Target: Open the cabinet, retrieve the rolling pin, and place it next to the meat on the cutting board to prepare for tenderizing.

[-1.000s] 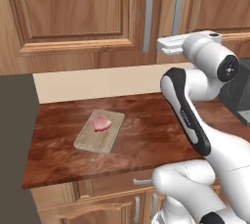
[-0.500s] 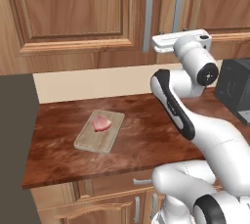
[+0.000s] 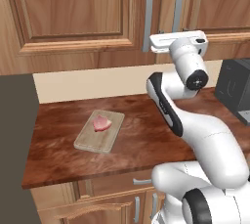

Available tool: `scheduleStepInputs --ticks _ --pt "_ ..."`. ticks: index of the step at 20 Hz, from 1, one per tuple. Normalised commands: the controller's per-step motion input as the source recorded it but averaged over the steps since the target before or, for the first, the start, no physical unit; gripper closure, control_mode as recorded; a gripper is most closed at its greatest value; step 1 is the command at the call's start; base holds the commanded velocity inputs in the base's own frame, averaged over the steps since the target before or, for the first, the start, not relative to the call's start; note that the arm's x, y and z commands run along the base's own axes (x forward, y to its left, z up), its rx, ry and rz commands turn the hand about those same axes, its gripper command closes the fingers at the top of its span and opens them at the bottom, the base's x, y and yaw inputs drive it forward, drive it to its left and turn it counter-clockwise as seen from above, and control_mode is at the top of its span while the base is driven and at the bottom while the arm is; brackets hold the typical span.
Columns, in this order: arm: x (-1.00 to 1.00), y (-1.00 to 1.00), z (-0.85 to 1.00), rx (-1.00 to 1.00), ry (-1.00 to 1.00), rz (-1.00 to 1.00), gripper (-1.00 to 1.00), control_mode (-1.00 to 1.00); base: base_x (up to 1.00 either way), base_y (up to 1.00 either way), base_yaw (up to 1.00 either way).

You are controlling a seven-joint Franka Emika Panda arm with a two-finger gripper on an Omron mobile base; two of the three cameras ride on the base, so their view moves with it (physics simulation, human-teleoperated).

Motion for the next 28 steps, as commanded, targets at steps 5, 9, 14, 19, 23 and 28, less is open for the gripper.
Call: scheduleStepInputs --ticks 5,9,14,19,23,28 --pt "0.40 0.00 0.00 0.00 0.00 0.00 -1.00 -1.00 0.00 0.00 0.00" --pt "0.42 0.01 0.00 0.00 0.00 0.00 1.00 -1.00 0.00 0.00 0.00" --pt "0.13 0.01 0.00 0.00 0.00 0.00 1.00 -1.00 0.00 0.00 0.00" --pt "0.00 0.00 0.00 0.00 0.00 0.00 1.00 -1.00 0.00 0.00 0.00" --pt "0.00 0.01 0.00 0.00 0.00 0.00 1.00 -1.00 0.00 0.00 0.00" --pt "0.00 0.09 0.00 0.00 0.00 0.02 1.00 -1.00 0.00 0.00 0.00"
